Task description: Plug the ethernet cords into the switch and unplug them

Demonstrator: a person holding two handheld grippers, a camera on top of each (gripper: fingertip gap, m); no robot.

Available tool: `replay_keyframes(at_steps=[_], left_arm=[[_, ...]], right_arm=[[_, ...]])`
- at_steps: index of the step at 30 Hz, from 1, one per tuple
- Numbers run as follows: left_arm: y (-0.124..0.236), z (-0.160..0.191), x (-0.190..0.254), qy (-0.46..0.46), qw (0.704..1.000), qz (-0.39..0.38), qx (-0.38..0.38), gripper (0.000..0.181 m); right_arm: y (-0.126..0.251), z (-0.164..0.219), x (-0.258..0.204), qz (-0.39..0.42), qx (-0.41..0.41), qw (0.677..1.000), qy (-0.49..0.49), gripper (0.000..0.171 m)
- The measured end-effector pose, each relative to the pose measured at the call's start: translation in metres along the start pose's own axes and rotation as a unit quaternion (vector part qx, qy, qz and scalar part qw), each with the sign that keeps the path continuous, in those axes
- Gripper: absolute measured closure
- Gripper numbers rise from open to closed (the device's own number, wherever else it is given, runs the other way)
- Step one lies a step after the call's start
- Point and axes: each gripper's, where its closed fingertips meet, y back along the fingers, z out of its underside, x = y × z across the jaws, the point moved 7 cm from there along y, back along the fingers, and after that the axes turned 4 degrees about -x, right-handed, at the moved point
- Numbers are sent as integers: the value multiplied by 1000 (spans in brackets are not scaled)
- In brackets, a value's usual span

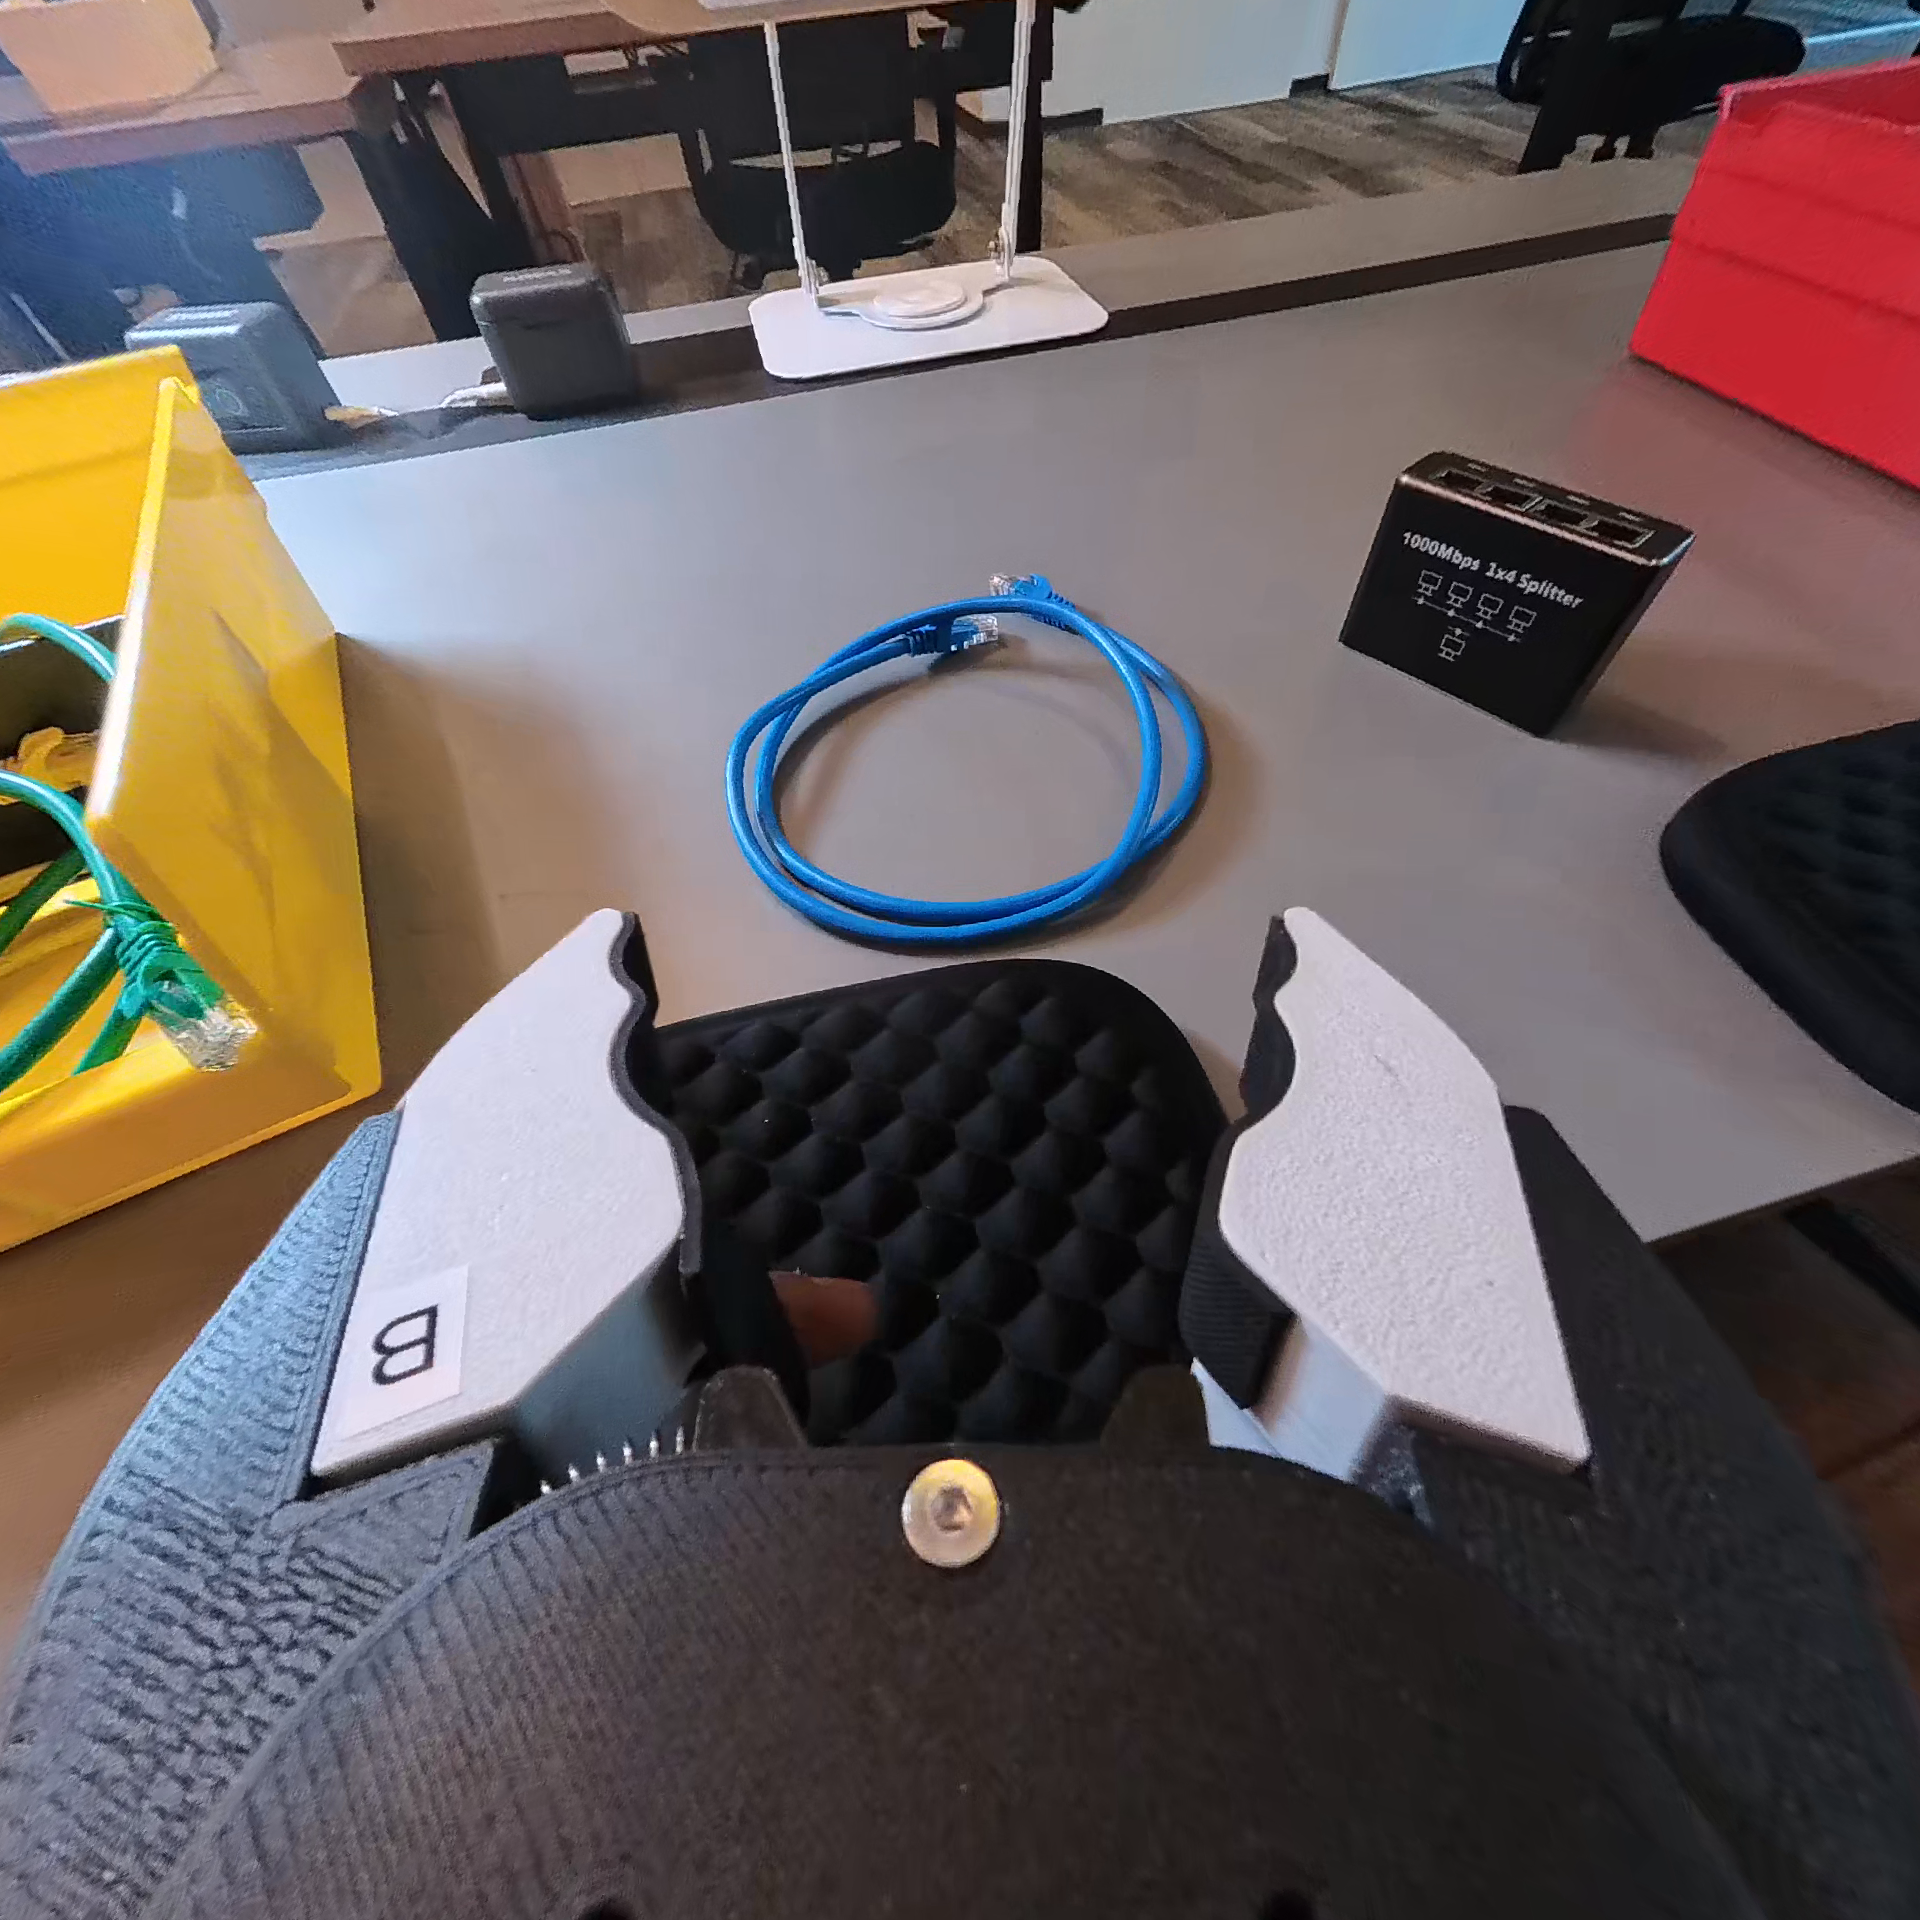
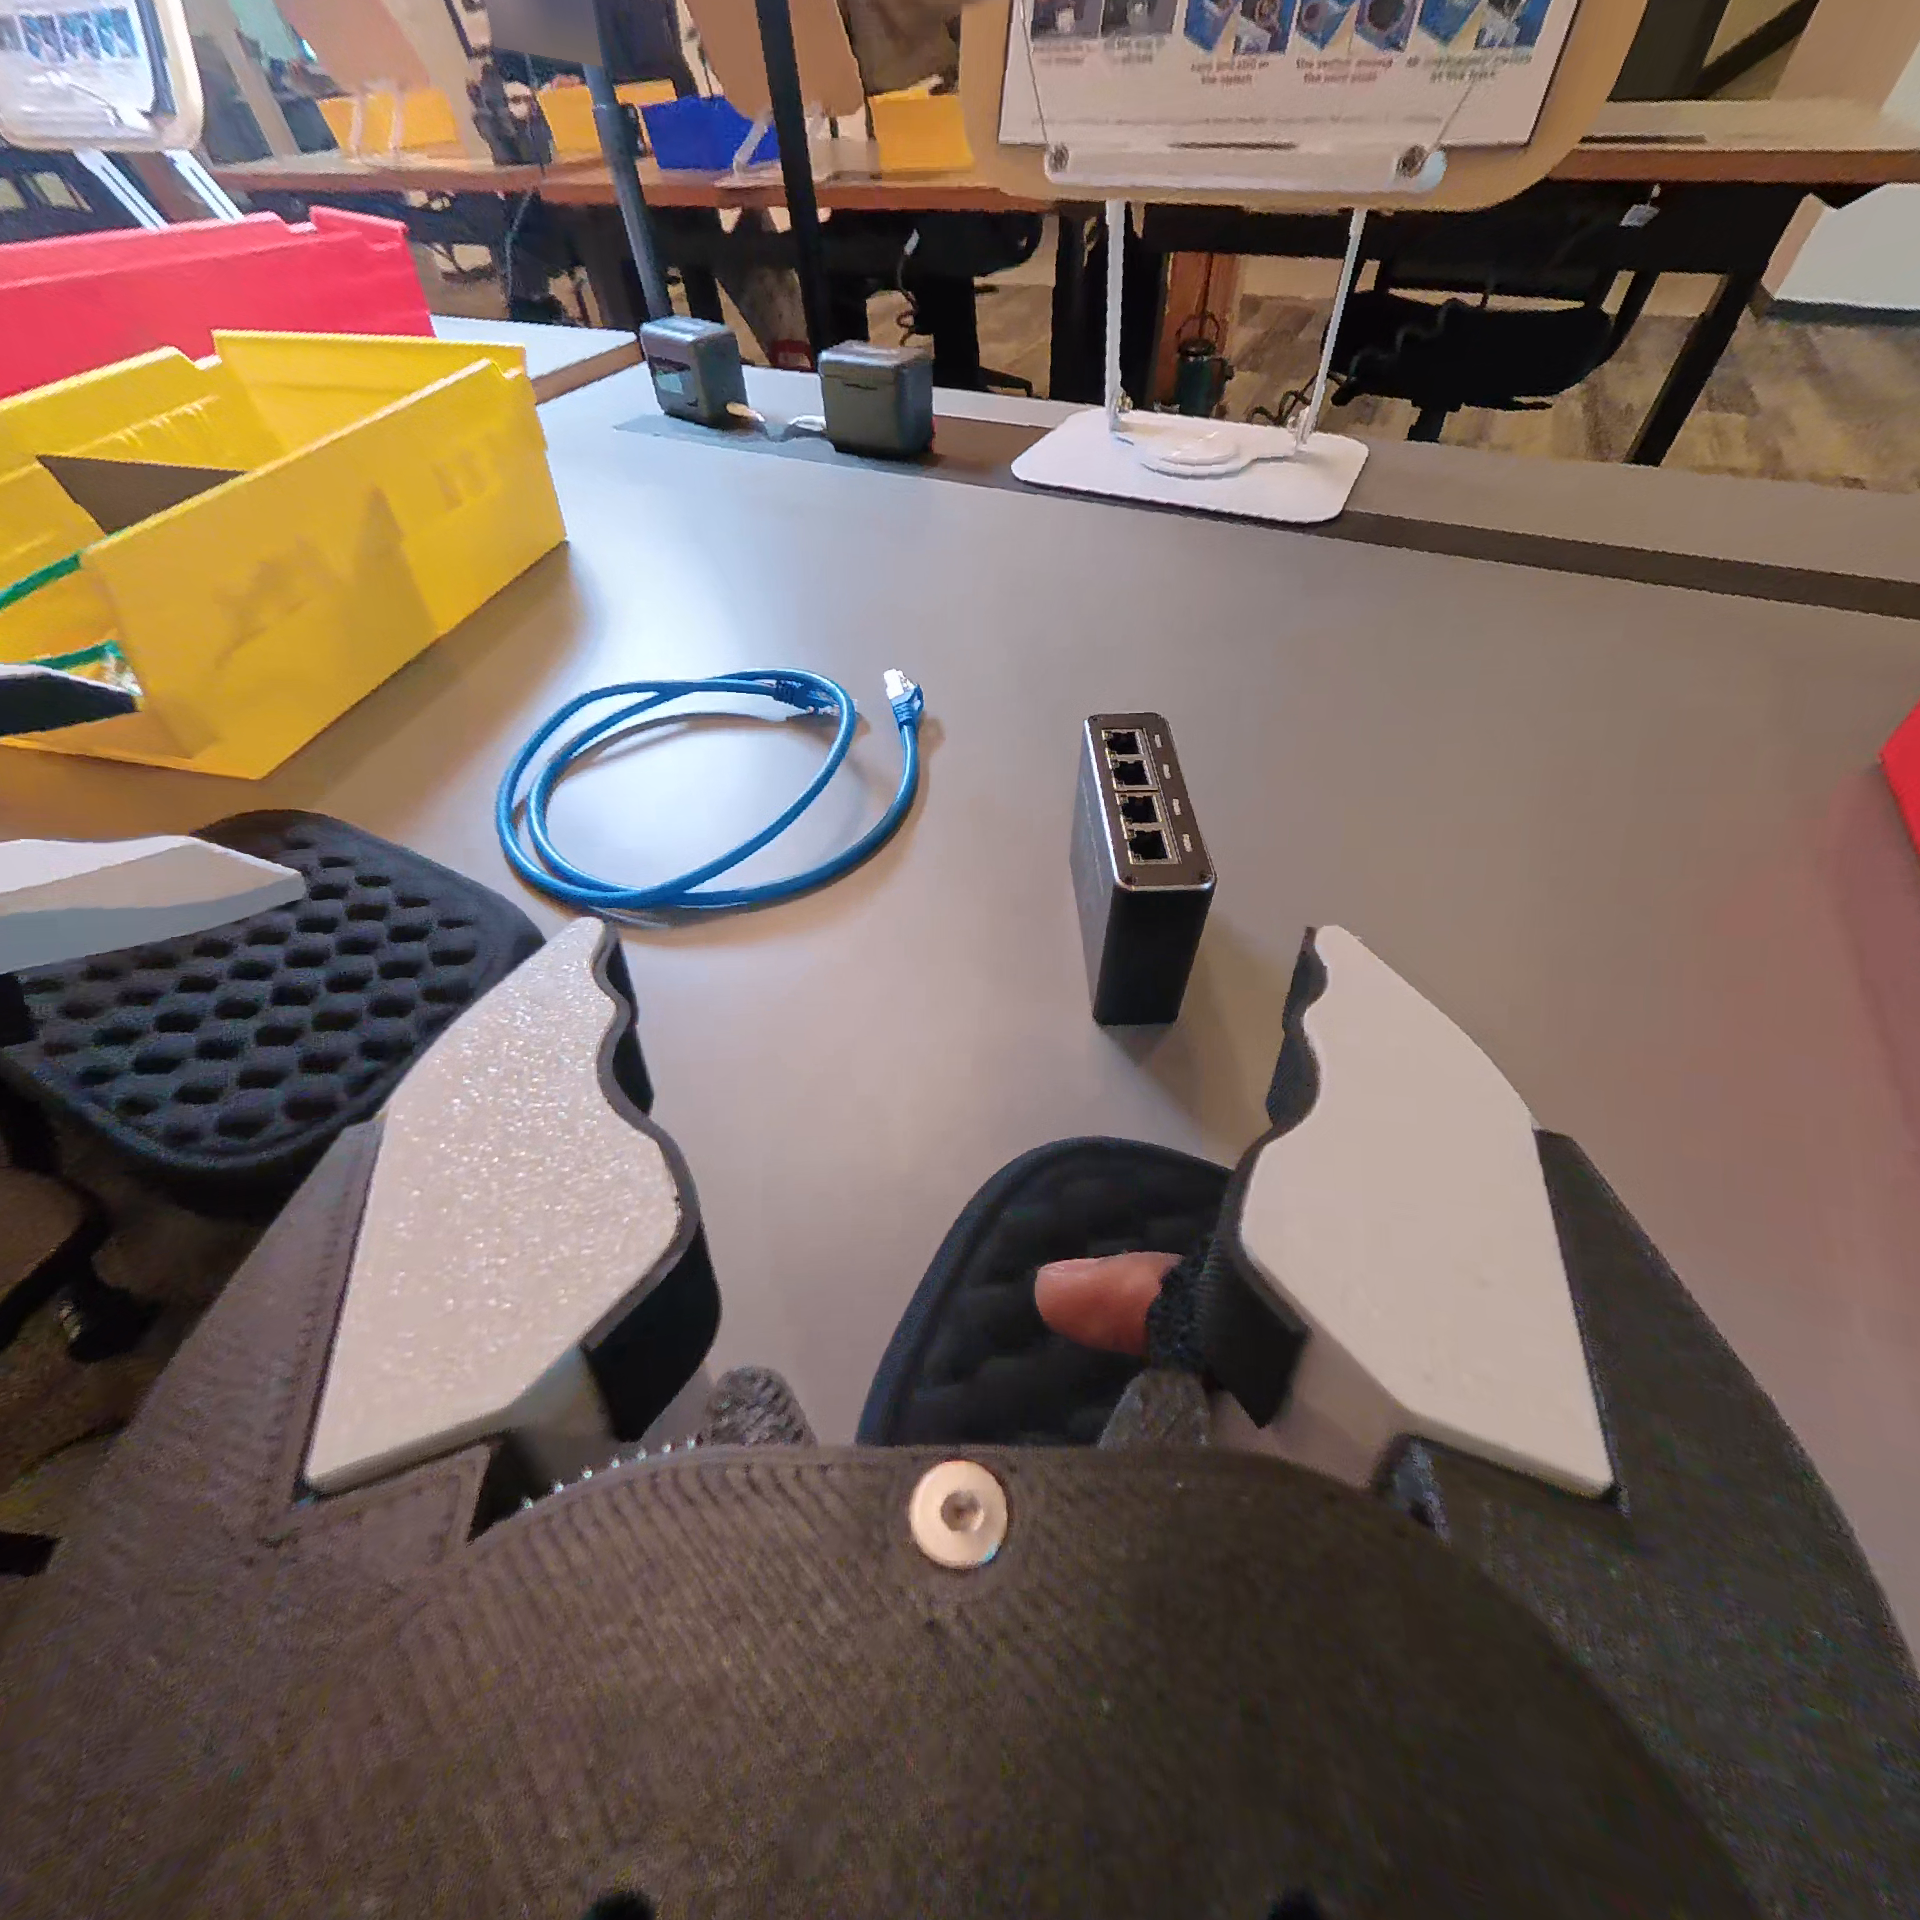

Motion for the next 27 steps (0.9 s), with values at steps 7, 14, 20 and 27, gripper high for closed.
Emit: replay_keyframes(at_steps=[7,14,20,27], left_arm=[[-4,2,1,5,1000,9,8,72],[-8,6,-4,8,1000,-17,-1,71],[5,14,-51,-3,995,-92,-43,75],[22,-4,-55,7,996,73,-44,90]], right_arm=[[-11,10,-4,-11,-18,1000,-7,54],[-5,4,-28,-83,-4,996,-37,59],[8,-5,-75,-151,2,988,-2,59],[-30,-11,-80,-243,-111,956,119,107]])
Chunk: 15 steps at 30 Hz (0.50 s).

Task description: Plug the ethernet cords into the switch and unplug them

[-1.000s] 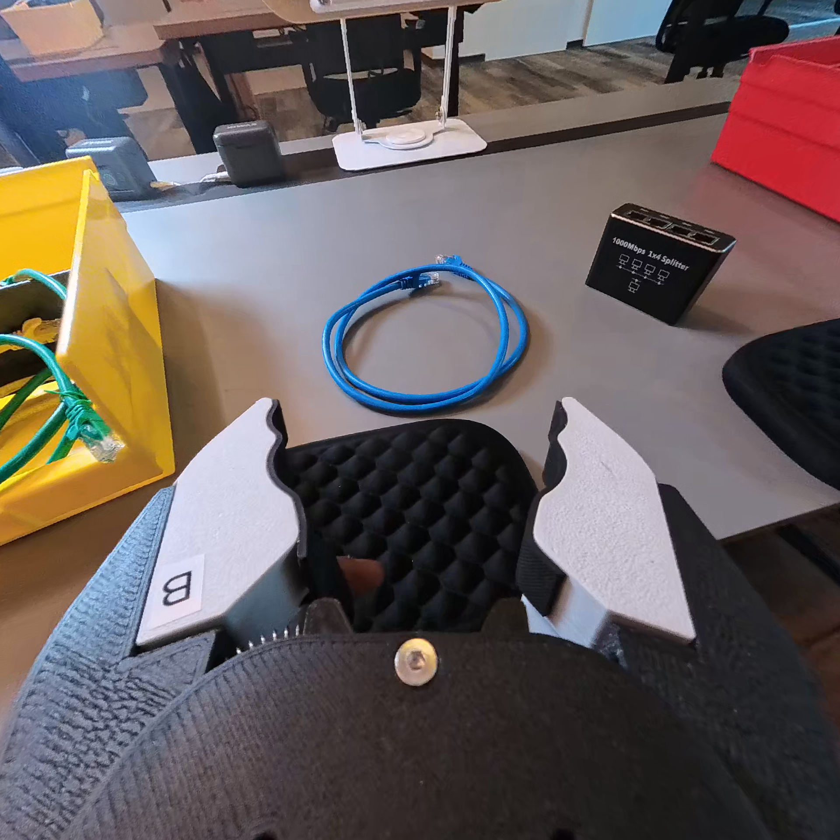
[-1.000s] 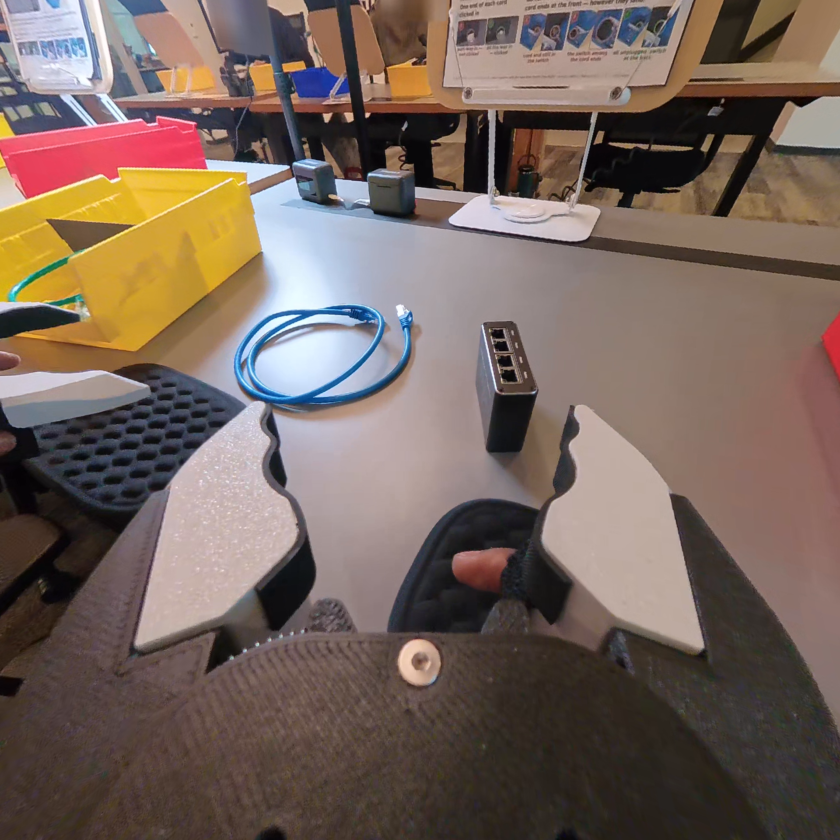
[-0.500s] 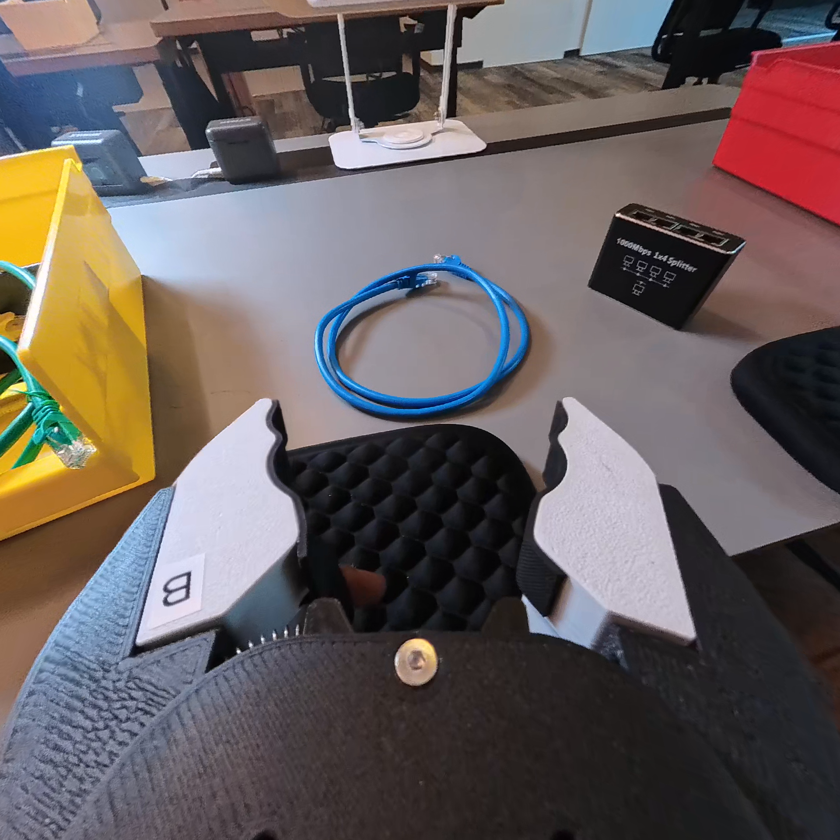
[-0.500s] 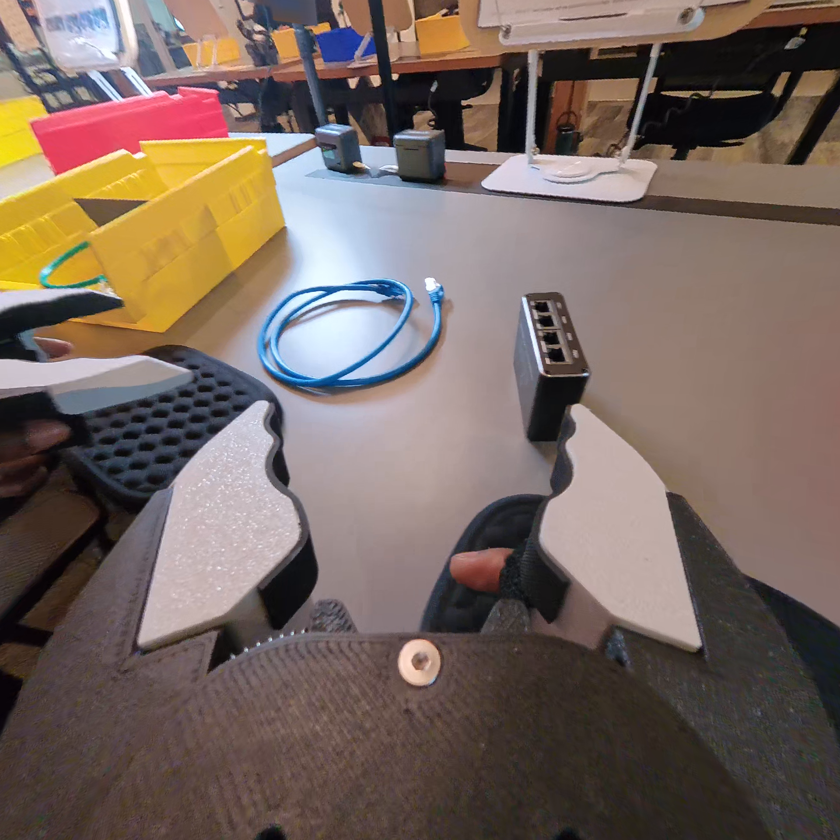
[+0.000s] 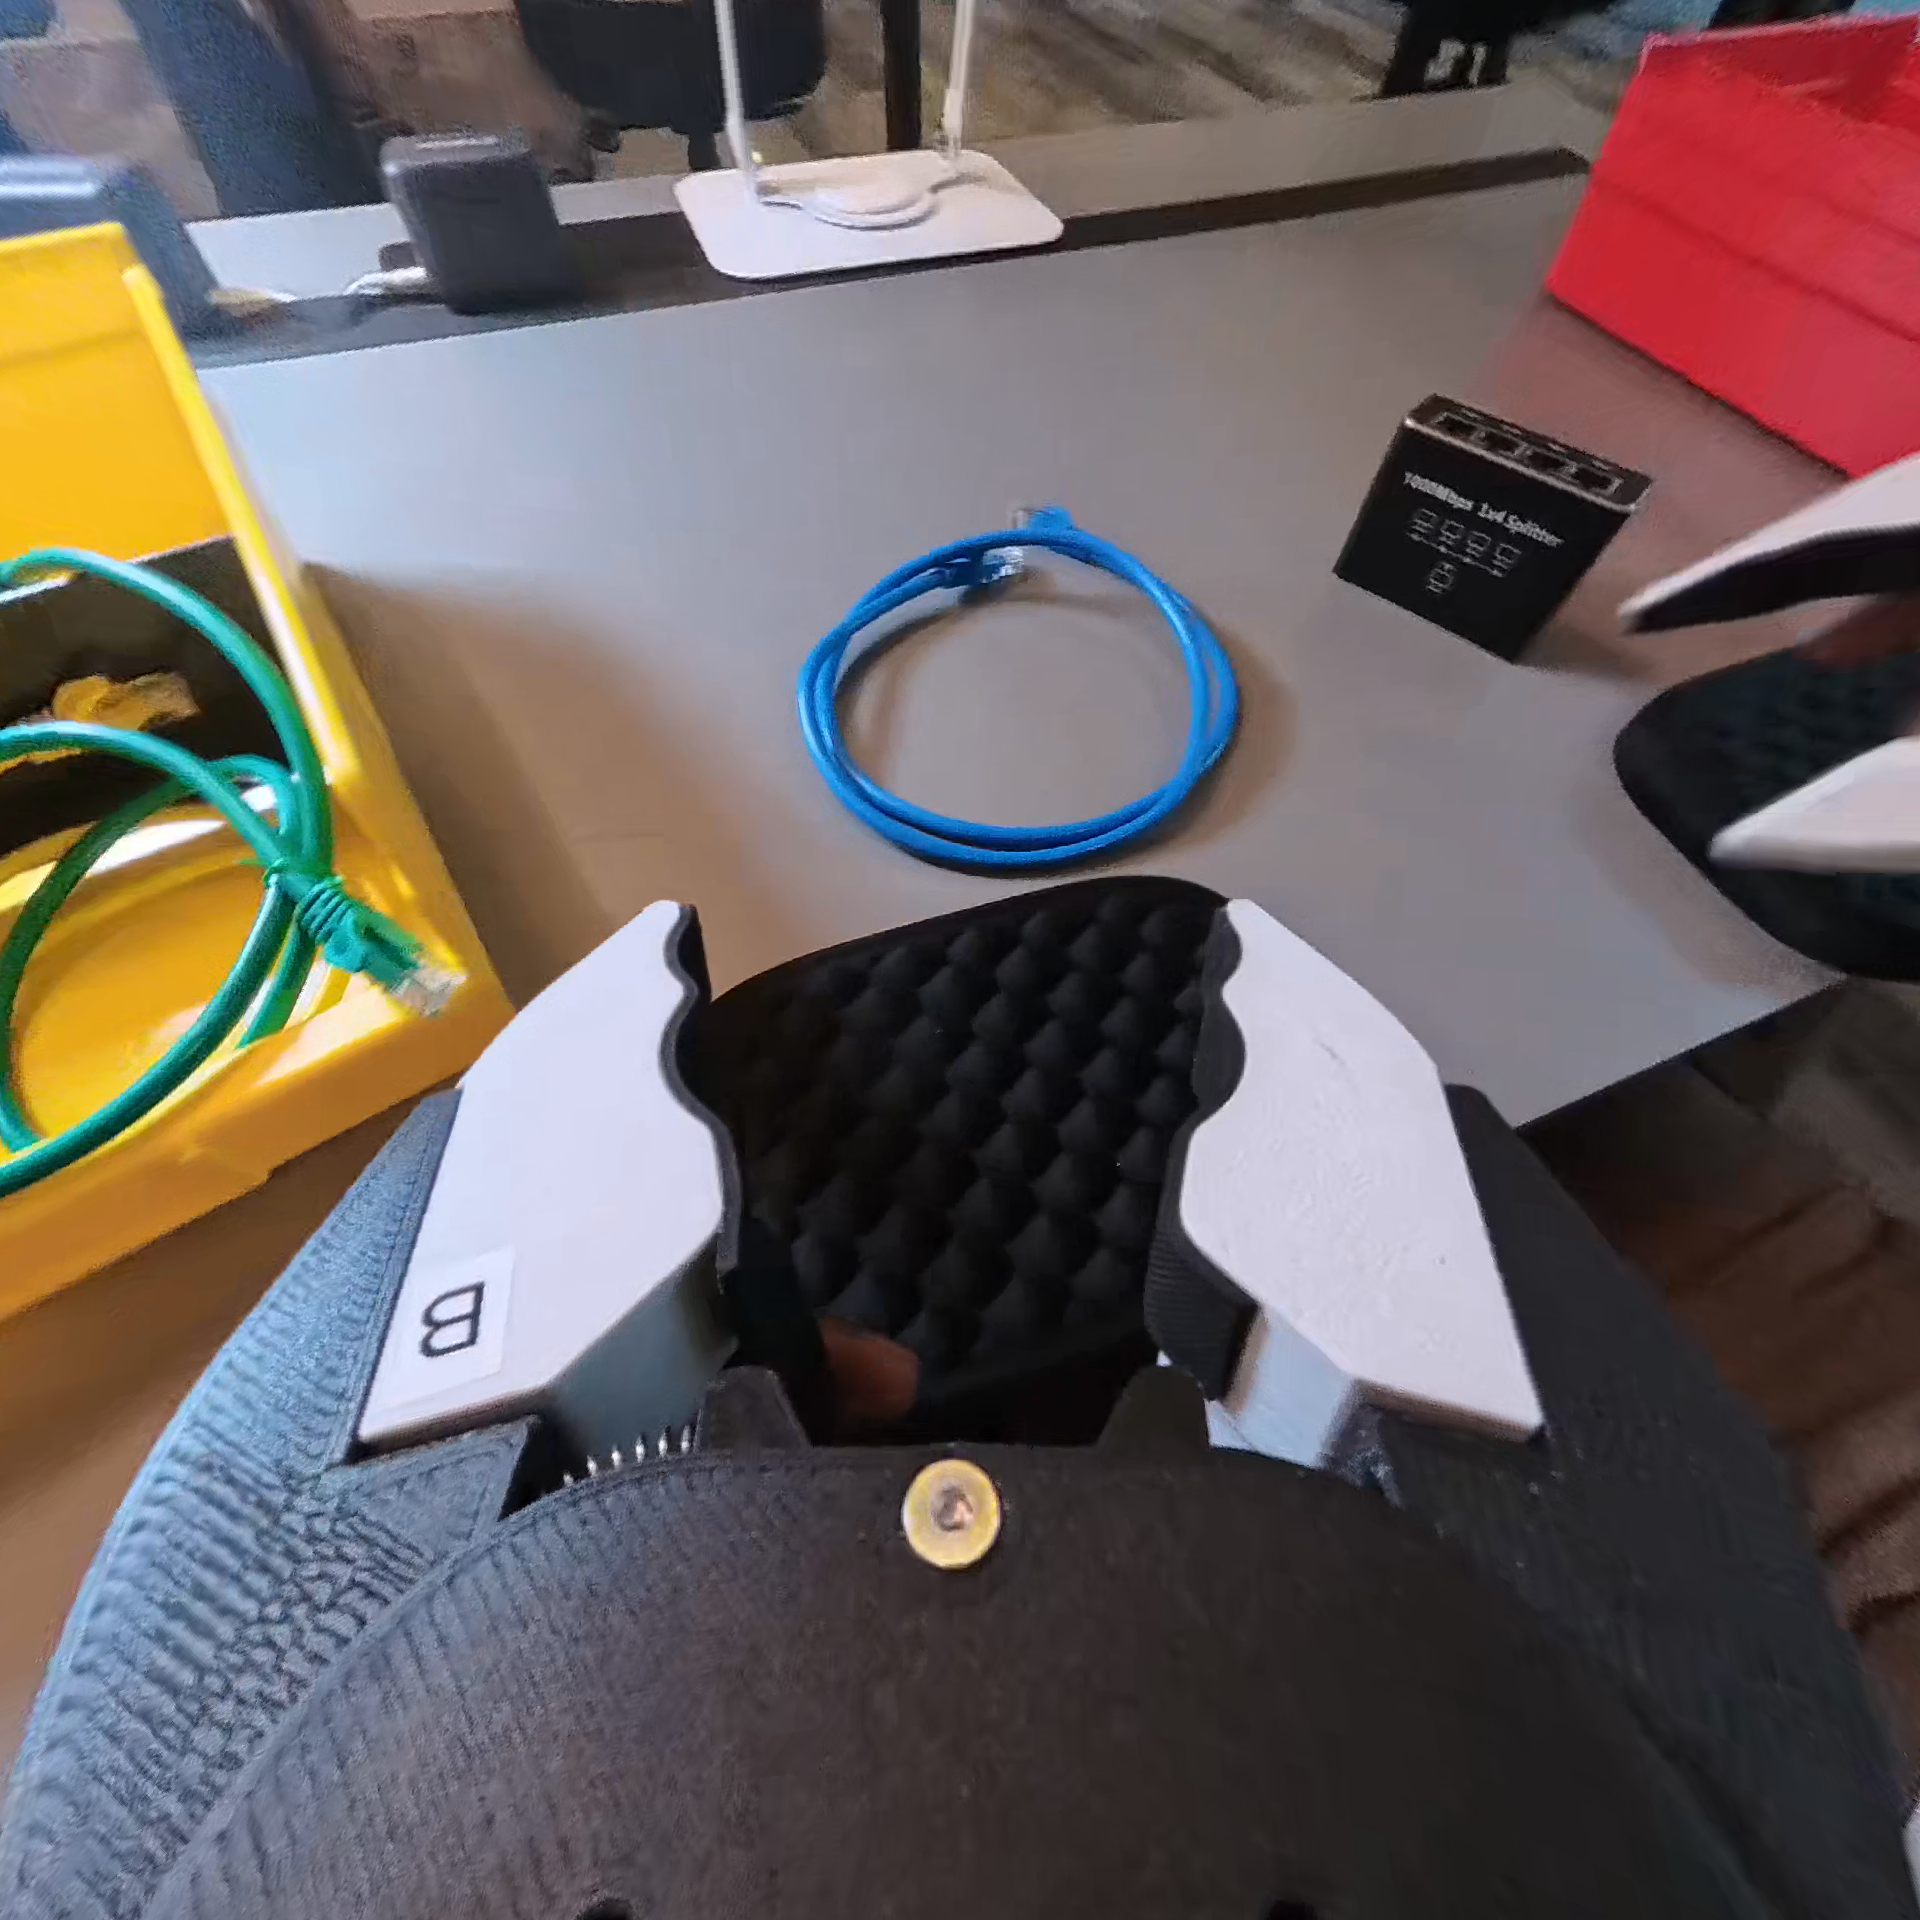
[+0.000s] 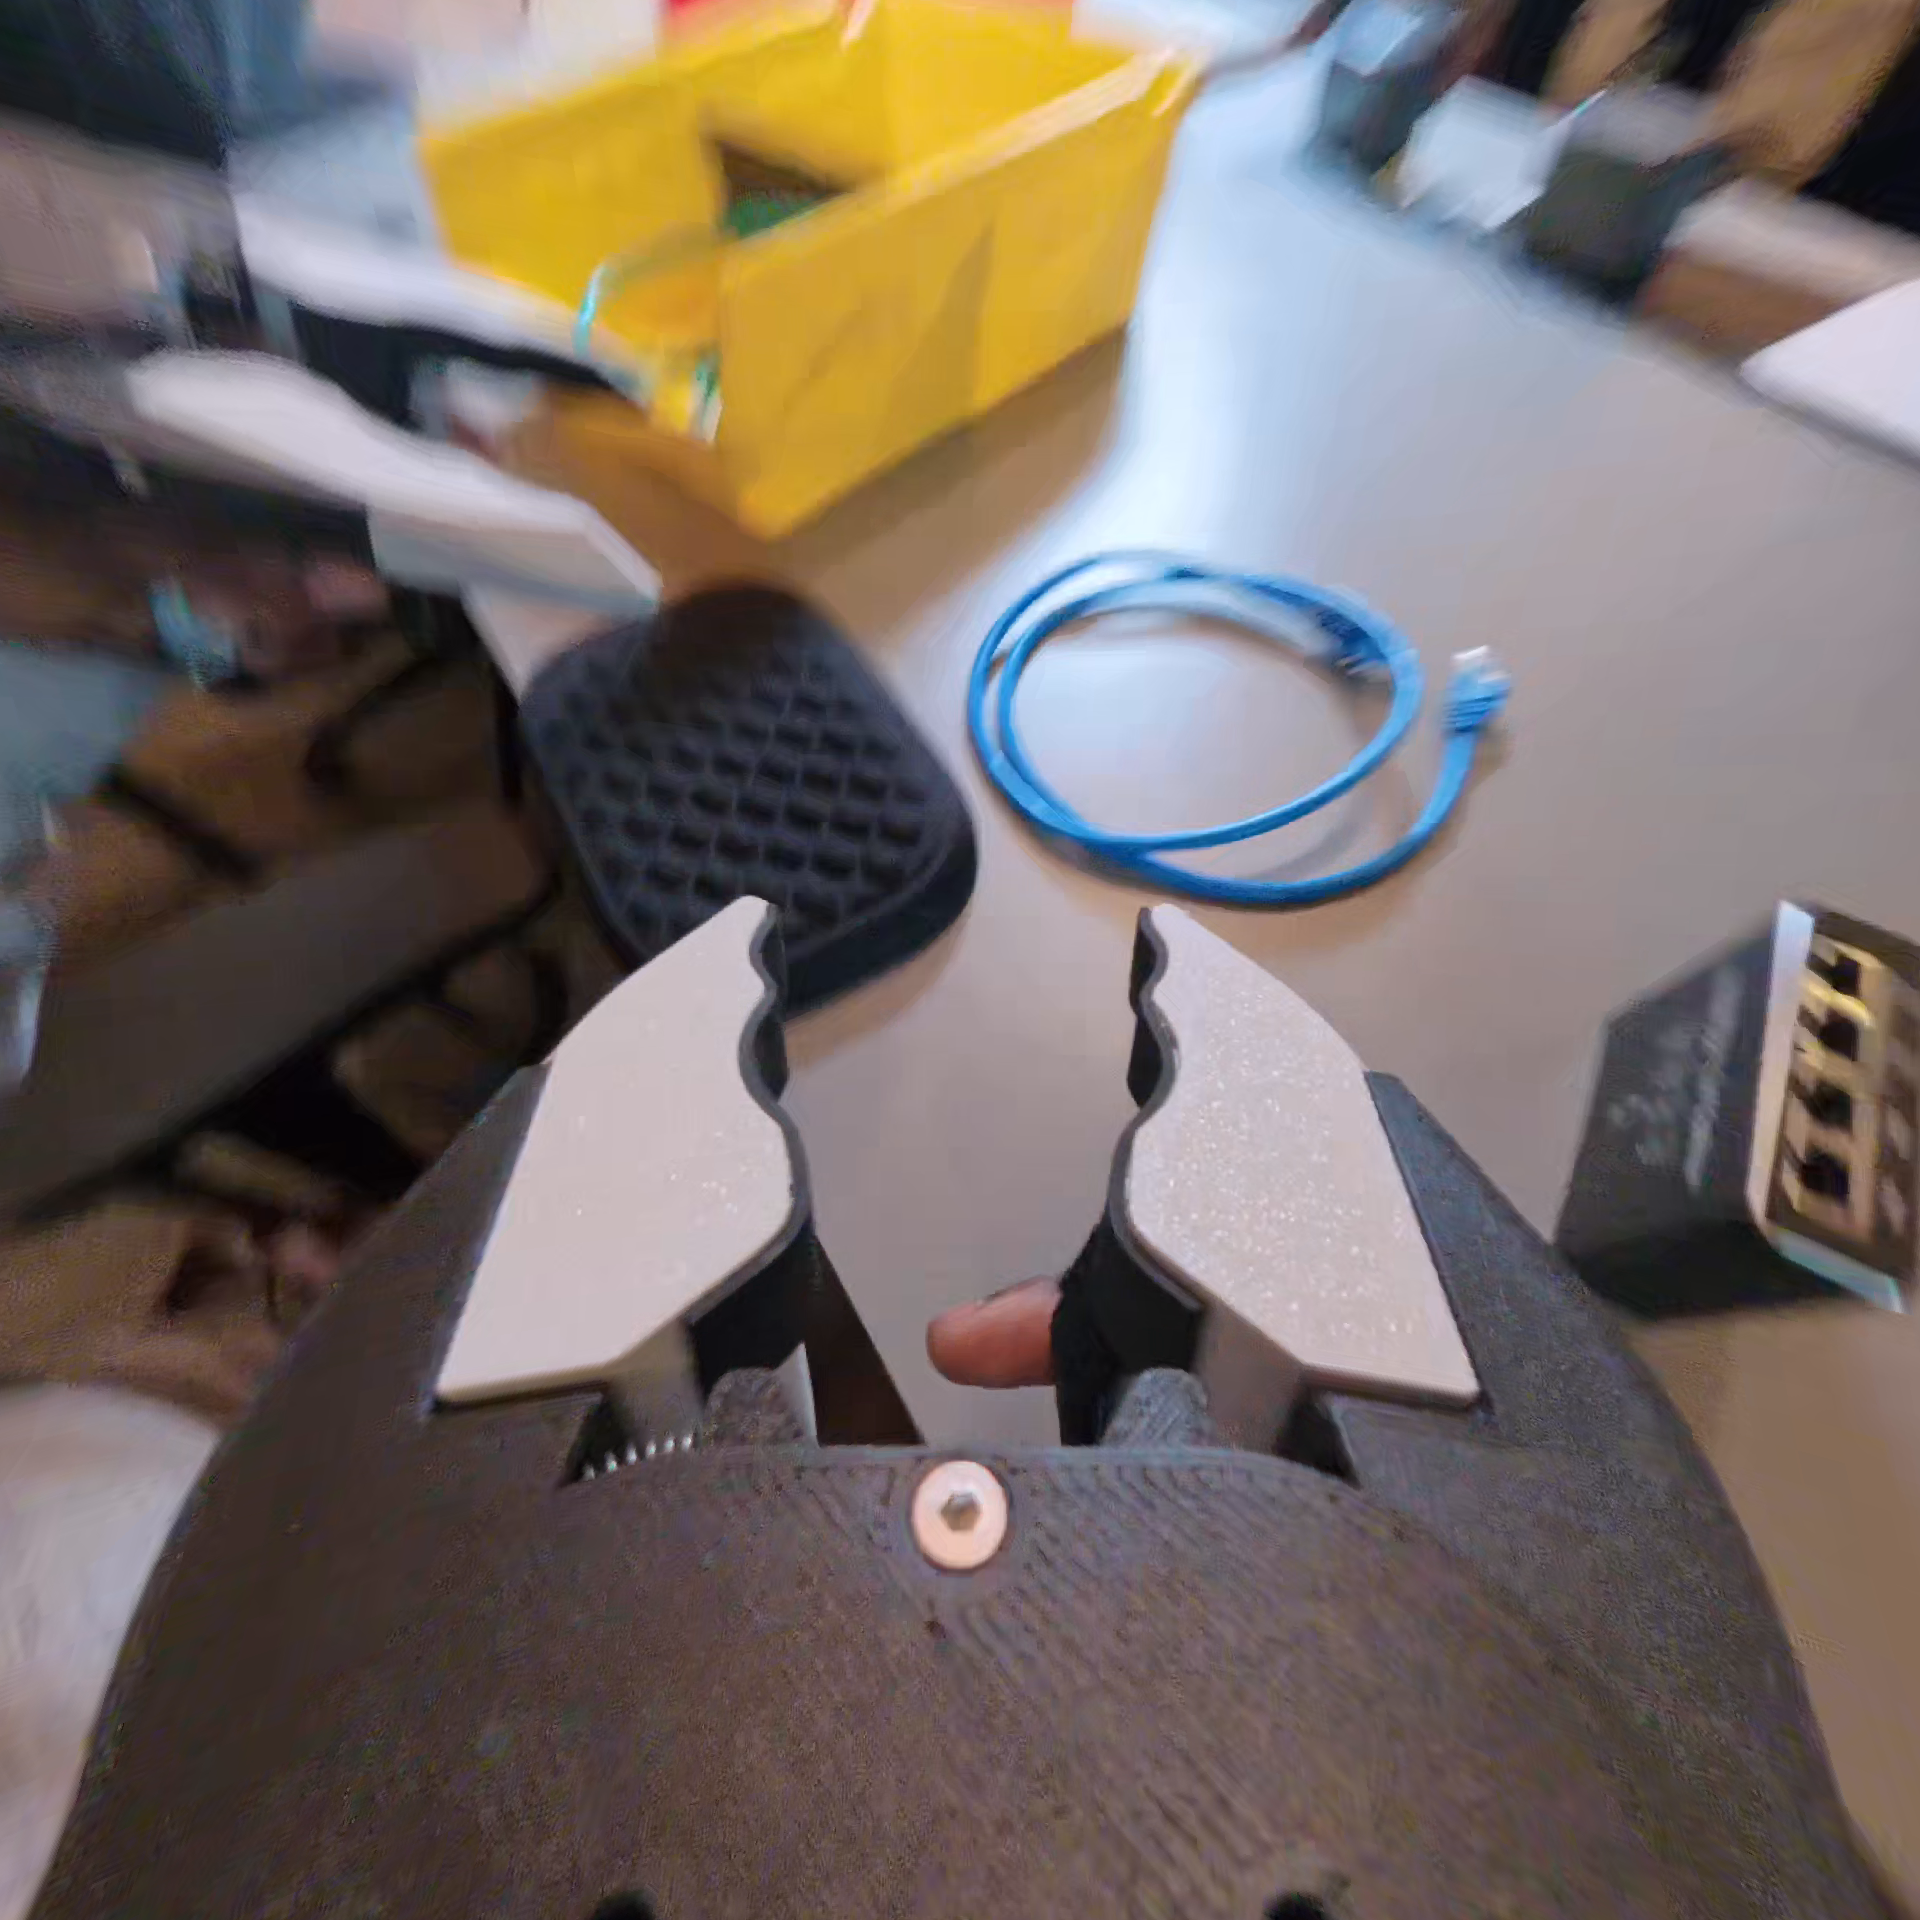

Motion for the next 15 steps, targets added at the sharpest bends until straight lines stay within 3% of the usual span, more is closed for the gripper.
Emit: replay_keyframes(at_steps=[2,7,11,12,13,14,15], left_arm=[[-4,-3,8,-12,1000,4,-8,91],[-10,3,26,-22,999,12,-21,93],[-12,8,25,-18,999,15,-23,95],[-12,9,24,-17,1000,11,-21,95],[-11,9,23,-17,1000,9,-20,96],[-10,10,21,-17,1000,8,-19,96],[-9,10,19,-15,1000,6,-18,96]], right_arm=[[-27,-5,8,-42,-96,992,76,102],[-85,-19,27,-172,-179,952,178,111],[-123,-3,48,-168,-273,916,240,114],[-129,1,50,-174,-287,910,241,120],[-131,-1,50,-189,-277,915,224,146],[-131,-1,51,-199,-284,910,227,159],[-131,-1,52,-202,-282,907,241,161]])
